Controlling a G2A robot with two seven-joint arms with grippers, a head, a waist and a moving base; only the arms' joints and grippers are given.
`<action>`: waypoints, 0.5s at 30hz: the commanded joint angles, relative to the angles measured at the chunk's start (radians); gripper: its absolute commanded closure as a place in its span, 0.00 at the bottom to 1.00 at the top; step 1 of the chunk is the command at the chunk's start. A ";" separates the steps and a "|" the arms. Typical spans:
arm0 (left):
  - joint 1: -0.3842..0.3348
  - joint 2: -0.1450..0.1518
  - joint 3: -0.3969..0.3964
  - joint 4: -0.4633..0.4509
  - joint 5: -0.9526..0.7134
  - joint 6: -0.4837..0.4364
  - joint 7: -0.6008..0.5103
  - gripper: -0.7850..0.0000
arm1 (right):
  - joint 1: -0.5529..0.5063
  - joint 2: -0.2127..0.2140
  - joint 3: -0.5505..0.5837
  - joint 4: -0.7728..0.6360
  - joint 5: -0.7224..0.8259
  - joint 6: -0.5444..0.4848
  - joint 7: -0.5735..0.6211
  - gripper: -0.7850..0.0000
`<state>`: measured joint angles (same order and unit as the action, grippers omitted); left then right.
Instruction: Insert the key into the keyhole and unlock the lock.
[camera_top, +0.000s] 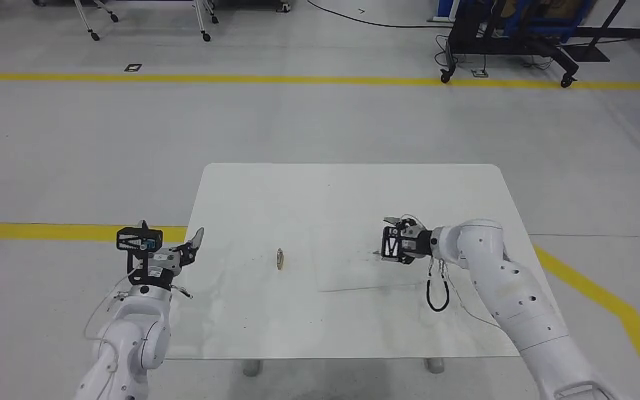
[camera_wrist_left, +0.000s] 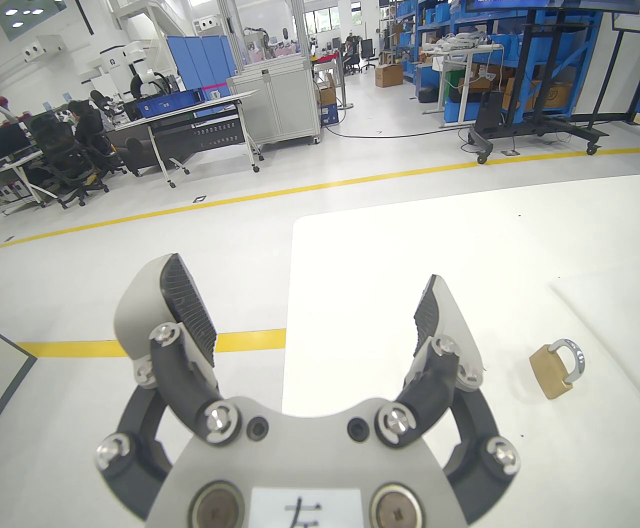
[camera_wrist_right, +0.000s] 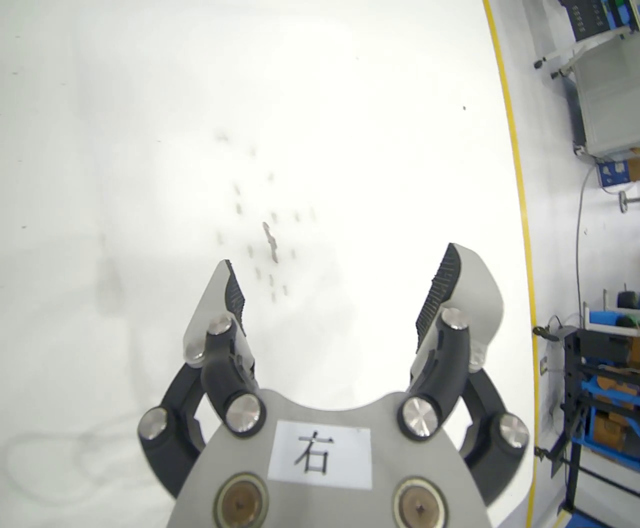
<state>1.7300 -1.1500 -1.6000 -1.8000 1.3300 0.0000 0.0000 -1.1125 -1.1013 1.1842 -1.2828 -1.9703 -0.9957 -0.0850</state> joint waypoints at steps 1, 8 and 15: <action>0.000 0.000 0.000 0.000 0.000 0.000 0.000 0.00 | 0.022 0.002 -0.032 0.032 -0.018 -0.017 -0.035 0.33; 0.000 0.000 0.000 0.000 0.000 0.000 0.000 0.00 | 0.107 -0.012 -0.124 0.137 -0.010 -0.017 -0.037 0.49; 0.000 0.000 0.000 0.000 0.000 0.000 0.000 0.00 | 0.154 -0.009 -0.191 0.193 -0.012 -0.017 -0.093 0.67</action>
<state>1.7300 -1.1500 -1.6000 -1.8000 1.3300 0.0000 0.0000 -0.9643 -1.1125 1.0022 -1.0978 -1.9798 -1.0123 -0.1666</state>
